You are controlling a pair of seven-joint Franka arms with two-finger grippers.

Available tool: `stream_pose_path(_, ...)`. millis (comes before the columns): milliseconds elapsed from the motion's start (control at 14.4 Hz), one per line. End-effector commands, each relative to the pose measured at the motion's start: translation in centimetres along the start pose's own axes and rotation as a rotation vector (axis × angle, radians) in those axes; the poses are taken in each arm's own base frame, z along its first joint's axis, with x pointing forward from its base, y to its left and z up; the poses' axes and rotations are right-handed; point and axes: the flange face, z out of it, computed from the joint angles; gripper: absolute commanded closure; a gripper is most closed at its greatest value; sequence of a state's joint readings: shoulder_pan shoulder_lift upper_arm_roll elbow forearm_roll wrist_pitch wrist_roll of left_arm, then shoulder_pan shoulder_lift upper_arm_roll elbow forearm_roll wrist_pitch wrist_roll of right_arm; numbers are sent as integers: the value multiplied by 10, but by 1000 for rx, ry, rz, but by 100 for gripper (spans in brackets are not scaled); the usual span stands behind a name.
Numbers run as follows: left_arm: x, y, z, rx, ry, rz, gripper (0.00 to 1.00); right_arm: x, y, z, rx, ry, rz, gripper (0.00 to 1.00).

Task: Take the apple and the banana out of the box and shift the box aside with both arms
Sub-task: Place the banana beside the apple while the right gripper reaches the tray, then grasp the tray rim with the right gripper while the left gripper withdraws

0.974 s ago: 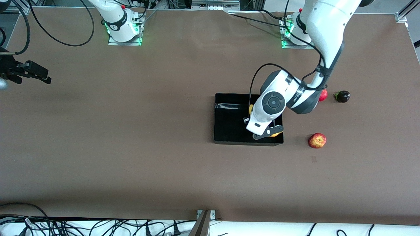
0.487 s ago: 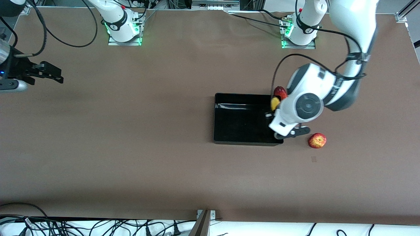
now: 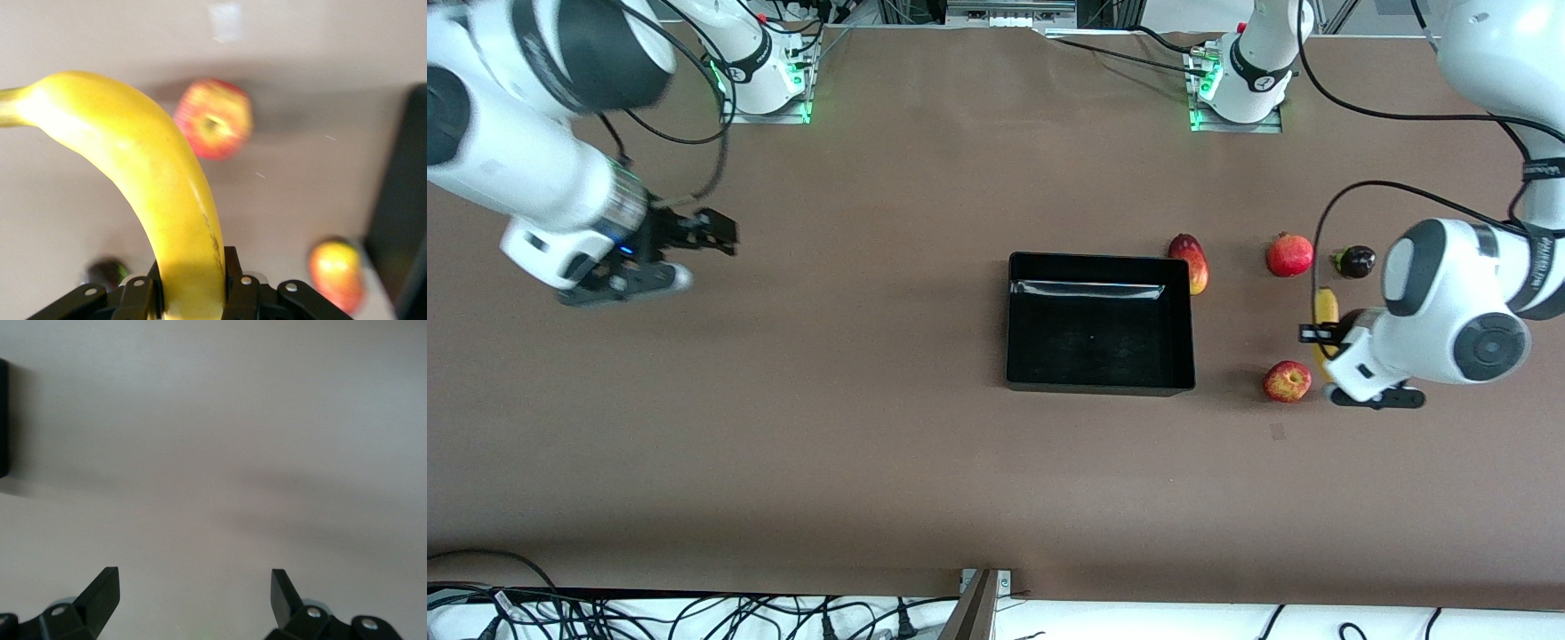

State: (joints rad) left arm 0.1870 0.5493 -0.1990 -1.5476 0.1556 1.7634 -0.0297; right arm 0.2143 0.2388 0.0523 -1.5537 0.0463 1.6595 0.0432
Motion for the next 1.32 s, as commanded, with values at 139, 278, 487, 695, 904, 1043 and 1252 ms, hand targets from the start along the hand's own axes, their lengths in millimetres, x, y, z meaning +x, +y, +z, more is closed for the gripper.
stream_pose_path(139,37,-51,70,6,86,25,100,41,-111,66,24,46,29,0)
stream_pose_path(278,47,-54,94,3,104,18,100,47,-163,100,27,71,61,0)
stream_pose_path(487,55,-58,123,0,149,1,100,51,-231,146,57,139,126,0)
stream_pose_path(695,61,-58,146,-2,149,2,91,39,-293,192,75,161,132,0)
stream_pose_path(904,62,-62,152,10,147,1,0,42,-320,217,129,231,164,0)
stream_pose_path(1043,57,-63,137,41,113,-5,0,42,-334,237,150,259,153,6)
stream_pose_path(1252,35,-53,73,71,41,7,0,35,-353,277,153,265,126,56)
